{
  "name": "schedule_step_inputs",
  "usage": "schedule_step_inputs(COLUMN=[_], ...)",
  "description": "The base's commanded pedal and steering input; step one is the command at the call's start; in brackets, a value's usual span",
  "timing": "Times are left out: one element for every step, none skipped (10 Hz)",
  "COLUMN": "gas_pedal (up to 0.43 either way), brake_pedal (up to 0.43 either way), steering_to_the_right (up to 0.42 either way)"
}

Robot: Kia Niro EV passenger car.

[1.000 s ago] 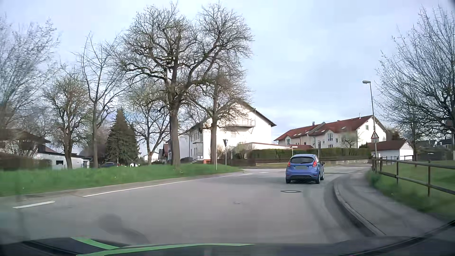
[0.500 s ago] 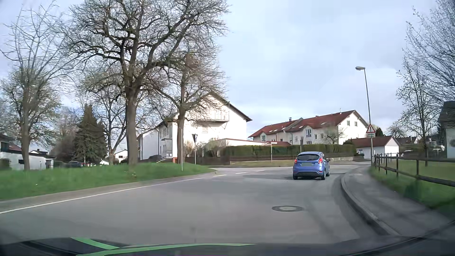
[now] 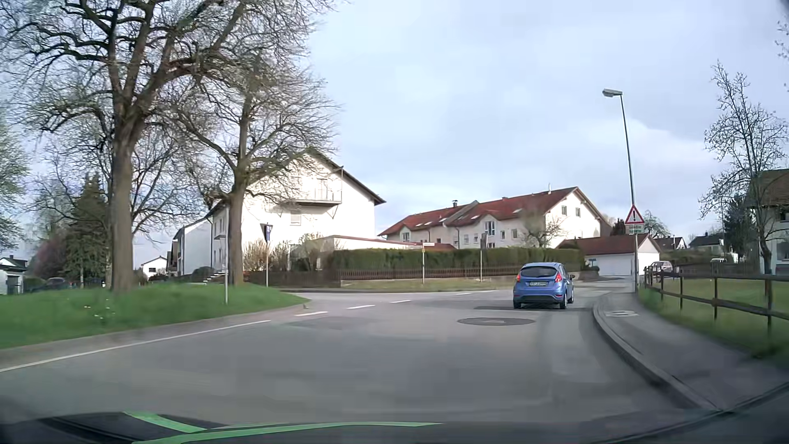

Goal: Follow the waypoints while adhering to traffic rules and regulations

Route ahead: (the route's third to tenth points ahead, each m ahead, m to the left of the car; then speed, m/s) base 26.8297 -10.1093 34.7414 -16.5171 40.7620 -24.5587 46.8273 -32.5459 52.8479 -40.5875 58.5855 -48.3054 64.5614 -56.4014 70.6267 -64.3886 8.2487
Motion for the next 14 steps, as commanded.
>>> schedule_step_inputs(gas_pedal=[0.118,0.118,0.118,0.13,0.13,0.13,0.138,0.138,0.15,0.15,0.15,0.157,0.157,0.157], brake_pedal=[0.0,0.0,0.0,0.0,0.0,0.0,0.0,0.0,0.0,0.0,0.0,0.0,0.0,0.0], steering_to_the_right=[0.123,0.123,0.123,0.124,0.124,0.123,0.122,0.122,0.122,0.123,0.124,0.124,0.123,0.122])
